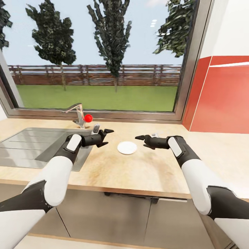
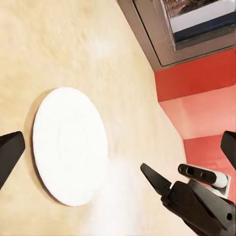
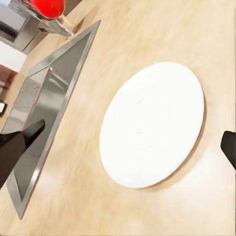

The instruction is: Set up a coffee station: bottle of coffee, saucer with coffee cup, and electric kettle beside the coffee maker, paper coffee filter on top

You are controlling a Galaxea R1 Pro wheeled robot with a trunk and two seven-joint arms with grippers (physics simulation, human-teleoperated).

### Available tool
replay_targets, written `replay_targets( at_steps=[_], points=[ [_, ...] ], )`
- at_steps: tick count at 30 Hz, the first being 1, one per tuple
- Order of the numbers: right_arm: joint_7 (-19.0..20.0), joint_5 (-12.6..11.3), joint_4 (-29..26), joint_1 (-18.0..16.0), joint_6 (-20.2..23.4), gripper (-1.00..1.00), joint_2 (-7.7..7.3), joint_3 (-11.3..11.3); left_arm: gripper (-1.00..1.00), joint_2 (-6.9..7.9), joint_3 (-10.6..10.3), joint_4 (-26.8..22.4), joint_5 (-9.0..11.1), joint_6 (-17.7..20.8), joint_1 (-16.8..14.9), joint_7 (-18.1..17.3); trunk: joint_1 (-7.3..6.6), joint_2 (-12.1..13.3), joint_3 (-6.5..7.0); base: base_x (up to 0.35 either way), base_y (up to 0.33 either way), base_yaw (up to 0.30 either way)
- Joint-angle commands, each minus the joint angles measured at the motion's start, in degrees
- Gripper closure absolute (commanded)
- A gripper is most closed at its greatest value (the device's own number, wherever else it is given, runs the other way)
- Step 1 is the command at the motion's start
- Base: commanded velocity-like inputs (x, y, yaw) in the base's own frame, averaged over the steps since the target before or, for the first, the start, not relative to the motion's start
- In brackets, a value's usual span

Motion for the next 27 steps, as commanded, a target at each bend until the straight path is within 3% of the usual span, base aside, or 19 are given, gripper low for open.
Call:
replay_targets(
  at_steps=[1, 14, 24, 27],
  points=[
    [0.1, 0.0, 0.2, 0.0, -0.2, -1.0, 0.05, -0.2, -1.0, -0.06, 0.5, 0.0, -0.4, 0.3, -0.1, -0.3, 0.02, 0.0, -0.06, 0.151, 0.0, 0.0],
    [0.0, 0.0, 1.5, 0.0, -2.3, -1.0, 0.21, -0.2, -1.0, -0.29, 0.5, 0.2, -0.5, 0.1, -0.1, -0.4, 0.02, 0.0, -0.06, 0.106, 0.0, 0.0],
    [-0.7, -0.1, 3.9, -0.1, -1.9, -1.0, 0.21, -0.2, -1.0, -0.69, 0.4, 3.9, -0.5, -2.4, -0.1, -0.4, 0.02, 0.0, -0.06, 0.005, 0.0, 0.0],
    [-1.0, -3.8, 4.3, -0.4, -1.6, -1.0, 0.21, -0.2, -1.0, -0.71, 0.4, 4.5, -0.5, -2.8, -0.1, -0.4, 0.02, 0.0, -0.06, 0.0, 0.0, 0.0]
  ],
)
